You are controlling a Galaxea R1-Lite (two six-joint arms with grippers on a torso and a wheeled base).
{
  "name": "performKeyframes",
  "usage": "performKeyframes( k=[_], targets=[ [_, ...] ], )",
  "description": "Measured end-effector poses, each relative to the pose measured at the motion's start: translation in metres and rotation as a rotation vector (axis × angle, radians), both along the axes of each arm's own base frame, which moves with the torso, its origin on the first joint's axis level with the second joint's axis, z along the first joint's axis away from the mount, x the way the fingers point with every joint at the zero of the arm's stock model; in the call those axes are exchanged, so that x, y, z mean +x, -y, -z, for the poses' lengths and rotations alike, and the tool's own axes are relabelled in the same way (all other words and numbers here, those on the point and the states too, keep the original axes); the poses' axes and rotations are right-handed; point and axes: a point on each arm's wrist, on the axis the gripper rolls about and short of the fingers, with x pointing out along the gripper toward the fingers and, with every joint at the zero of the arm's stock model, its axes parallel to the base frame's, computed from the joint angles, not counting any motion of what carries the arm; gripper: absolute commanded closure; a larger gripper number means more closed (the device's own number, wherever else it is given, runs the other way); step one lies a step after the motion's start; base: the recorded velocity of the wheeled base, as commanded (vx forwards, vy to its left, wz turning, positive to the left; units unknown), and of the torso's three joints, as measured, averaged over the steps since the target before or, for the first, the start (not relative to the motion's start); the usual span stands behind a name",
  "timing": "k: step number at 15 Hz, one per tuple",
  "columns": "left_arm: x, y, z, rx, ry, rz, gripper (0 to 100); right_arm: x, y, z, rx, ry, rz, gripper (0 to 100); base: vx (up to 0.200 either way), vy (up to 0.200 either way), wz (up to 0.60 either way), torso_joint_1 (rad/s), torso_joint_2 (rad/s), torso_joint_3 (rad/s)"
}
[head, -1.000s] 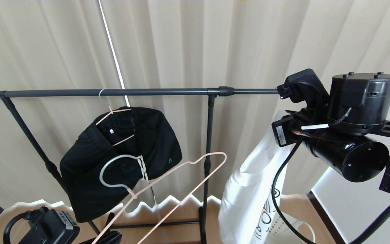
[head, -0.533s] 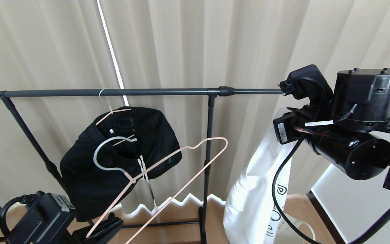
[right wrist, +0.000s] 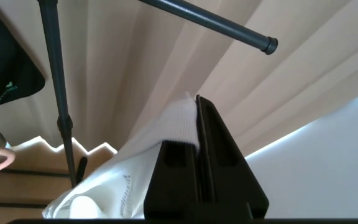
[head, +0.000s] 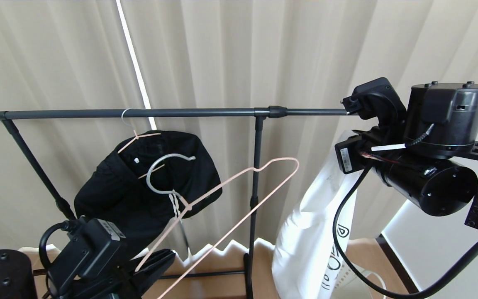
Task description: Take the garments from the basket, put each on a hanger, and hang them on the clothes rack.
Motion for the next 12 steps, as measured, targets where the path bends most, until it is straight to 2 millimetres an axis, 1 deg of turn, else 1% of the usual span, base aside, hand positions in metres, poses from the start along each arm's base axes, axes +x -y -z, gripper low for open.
performKeyframes(
  k=[3, 7, 12],
  targets=[
    [0.01, 0.011, 0.005, 0.022, -0.005, 0.046, 100, 0.006, -0.001, 0.003, -0.002, -0.005, 0.008, 100, 0.0, 0.0, 0.0, 0.0, 0.0, 0.0],
    [0.008, 0.019, 0.011, 0.029, -0.024, 0.085, 100, 0.013, -0.005, 0.009, -0.007, -0.01, 0.013, 100, 0.0, 0.0, 0.0, 0.0, 0.0, 0.0],
    [0.014, 0.027, 0.014, 0.002, -0.014, 0.087, 100, 0.016, -0.011, 0.016, -0.021, -0.029, 0.004, 100, 0.0, 0.0, 0.0, 0.0, 0.0, 0.0]
  ],
)
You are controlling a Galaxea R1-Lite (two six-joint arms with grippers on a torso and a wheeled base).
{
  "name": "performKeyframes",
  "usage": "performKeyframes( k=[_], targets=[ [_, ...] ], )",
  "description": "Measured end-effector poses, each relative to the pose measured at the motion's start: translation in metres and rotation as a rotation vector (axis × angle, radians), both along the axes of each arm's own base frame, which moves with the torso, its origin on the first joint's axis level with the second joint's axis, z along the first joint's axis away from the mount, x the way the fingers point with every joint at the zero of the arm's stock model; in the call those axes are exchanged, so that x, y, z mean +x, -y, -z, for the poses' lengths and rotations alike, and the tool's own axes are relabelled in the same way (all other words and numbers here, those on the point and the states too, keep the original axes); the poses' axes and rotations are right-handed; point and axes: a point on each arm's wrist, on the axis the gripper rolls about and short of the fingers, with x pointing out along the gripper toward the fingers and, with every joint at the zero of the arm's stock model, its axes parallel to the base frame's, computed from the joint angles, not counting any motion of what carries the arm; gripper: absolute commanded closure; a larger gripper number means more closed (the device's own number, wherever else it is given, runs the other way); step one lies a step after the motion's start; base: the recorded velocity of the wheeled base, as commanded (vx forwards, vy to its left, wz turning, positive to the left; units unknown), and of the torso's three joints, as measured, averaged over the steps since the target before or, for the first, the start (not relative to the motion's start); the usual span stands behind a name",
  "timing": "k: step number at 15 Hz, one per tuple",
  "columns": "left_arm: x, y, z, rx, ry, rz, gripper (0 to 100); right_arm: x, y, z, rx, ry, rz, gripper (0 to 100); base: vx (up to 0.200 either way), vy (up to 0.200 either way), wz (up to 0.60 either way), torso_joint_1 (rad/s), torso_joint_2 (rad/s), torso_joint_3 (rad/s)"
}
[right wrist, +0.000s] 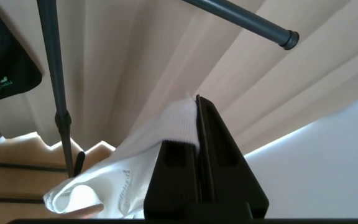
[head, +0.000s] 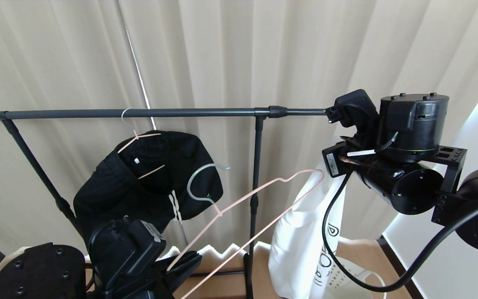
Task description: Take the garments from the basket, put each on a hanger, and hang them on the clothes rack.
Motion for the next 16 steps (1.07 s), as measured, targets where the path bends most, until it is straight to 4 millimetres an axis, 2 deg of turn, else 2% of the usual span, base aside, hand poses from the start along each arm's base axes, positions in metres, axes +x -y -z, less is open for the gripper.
performKeyframes(
  k=[8, 16],
  targets=[
    [0.006, 0.01, 0.013, -0.005, 0.005, 0.006, 100, -0.012, -0.017, 0.005, -0.011, -0.012, -0.051, 100, 0.0, 0.0, 0.0, 0.0, 0.0, 0.0],
    [0.009, 0.011, 0.01, -0.047, 0.021, -0.024, 100, -0.034, -0.038, 0.009, -0.017, -0.001, -0.112, 100, 0.0, 0.0, 0.0, 0.0, 0.0, 0.0]
  ],
)
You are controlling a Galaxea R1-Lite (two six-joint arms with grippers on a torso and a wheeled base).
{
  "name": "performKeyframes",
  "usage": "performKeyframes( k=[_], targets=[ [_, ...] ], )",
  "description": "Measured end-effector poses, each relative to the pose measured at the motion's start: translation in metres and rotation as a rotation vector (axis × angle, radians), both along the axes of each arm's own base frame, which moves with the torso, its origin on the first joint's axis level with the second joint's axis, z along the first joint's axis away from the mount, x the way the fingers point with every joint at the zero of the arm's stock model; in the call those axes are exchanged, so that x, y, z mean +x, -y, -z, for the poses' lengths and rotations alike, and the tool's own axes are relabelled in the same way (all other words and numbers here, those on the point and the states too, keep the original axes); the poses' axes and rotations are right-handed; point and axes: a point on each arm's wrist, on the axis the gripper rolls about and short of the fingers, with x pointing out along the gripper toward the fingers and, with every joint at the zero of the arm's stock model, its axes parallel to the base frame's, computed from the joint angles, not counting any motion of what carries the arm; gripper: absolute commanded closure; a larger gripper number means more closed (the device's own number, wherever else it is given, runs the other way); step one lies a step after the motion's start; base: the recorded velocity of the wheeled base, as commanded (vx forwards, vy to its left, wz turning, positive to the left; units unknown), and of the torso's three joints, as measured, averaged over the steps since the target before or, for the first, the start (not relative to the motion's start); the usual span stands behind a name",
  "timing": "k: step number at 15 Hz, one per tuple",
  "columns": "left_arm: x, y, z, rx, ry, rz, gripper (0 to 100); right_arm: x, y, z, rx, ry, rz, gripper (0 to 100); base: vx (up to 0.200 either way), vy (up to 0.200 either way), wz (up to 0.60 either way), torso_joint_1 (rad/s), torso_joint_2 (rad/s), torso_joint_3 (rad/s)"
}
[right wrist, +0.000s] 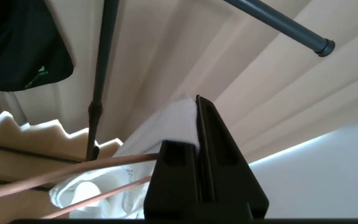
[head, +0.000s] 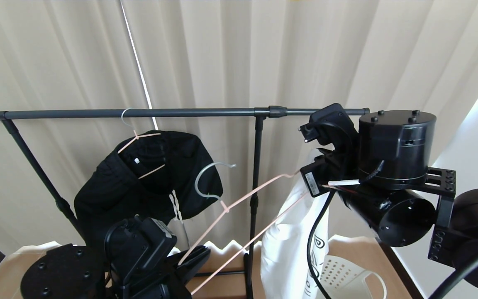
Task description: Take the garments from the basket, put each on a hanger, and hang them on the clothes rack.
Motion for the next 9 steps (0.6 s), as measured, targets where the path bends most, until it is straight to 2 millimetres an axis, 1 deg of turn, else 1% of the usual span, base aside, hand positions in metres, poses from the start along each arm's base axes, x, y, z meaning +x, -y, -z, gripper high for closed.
performKeyframes(
  k=[3, 9],
  targets=[
    [0.0, 0.0, 0.0, 0.001, -0.001, -0.001, 100, -0.017, -0.014, -0.001, 0.017, 0.014, -0.07, 100, 0.0, 0.0, 0.0, 0.0, 0.0, 0.0],
    [-0.001, 0.0, 0.0, 0.001, 0.001, 0.001, 100, -0.051, -0.034, -0.005, 0.052, 0.032, -0.199, 100, 0.0, 0.0, 0.0, 0.0, 0.0, 0.0]
  ],
)
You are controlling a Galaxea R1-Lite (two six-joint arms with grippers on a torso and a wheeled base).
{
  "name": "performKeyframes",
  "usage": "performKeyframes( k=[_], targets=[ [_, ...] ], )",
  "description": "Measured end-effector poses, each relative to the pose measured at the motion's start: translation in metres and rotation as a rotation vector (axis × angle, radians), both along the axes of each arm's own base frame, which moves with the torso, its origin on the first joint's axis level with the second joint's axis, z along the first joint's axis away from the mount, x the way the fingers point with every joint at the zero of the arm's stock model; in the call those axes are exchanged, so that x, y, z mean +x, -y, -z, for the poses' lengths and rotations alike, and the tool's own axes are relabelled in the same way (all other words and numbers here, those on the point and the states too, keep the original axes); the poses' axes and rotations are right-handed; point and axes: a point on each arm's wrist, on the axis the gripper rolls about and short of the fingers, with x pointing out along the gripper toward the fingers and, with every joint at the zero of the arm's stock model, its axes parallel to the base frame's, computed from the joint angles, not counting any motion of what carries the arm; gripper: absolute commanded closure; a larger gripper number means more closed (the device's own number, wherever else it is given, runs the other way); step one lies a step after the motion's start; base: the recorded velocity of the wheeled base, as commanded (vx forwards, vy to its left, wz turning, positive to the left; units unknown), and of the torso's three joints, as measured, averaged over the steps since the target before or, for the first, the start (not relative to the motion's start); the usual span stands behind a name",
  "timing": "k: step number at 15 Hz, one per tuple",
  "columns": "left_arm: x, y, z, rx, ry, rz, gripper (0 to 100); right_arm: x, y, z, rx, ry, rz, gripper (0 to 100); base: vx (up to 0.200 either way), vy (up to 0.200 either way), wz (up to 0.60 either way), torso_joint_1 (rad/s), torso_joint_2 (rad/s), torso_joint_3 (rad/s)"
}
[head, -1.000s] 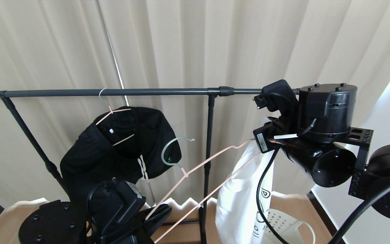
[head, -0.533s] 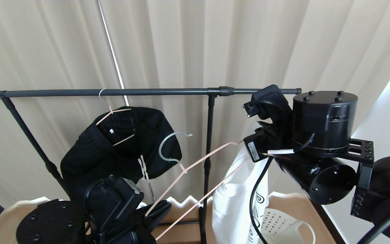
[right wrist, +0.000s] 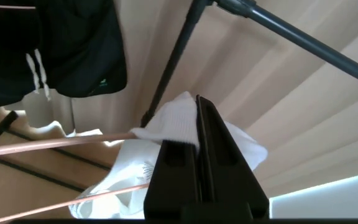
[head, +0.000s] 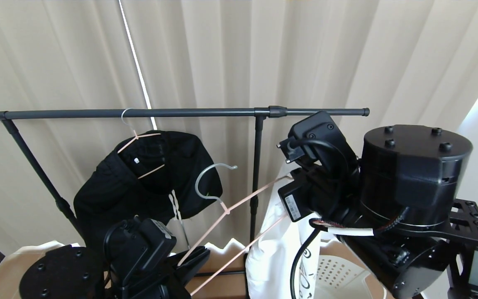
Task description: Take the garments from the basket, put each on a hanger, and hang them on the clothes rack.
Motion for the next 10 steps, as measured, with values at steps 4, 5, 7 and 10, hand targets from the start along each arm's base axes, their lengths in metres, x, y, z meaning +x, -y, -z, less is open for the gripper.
performKeyframes(
  k=[4, 5, 7, 10],
  targets=[
    [0.0, 0.0, 0.0, 0.001, 0.004, -0.009, 100, -0.027, -0.015, -0.004, 0.07, -0.011, -0.094, 100, 0.0, 0.0, 0.0, 0.0, 0.0, 0.0],
    [0.0, 0.0, 0.0, 0.0, 0.004, -0.008, 100, -0.031, -0.017, -0.005, 0.081, -0.012, -0.109, 100, 0.0, 0.0, 0.0, 0.0, 0.0, 0.0],
    [0.0, 0.0, 0.0, 0.001, 0.005, -0.008, 100, -0.04, -0.024, -0.009, 0.139, -0.023, -0.138, 100, 0.0, 0.0, 0.0, 0.0, 0.0, 0.0],
    [0.0, 0.0, -0.002, -0.007, 0.016, -0.018, 100, -0.053, -0.037, -0.013, 0.214, -0.041, -0.185, 100, 0.0, 0.0, 0.0, 0.0, 0.0, 0.0]
  ],
)
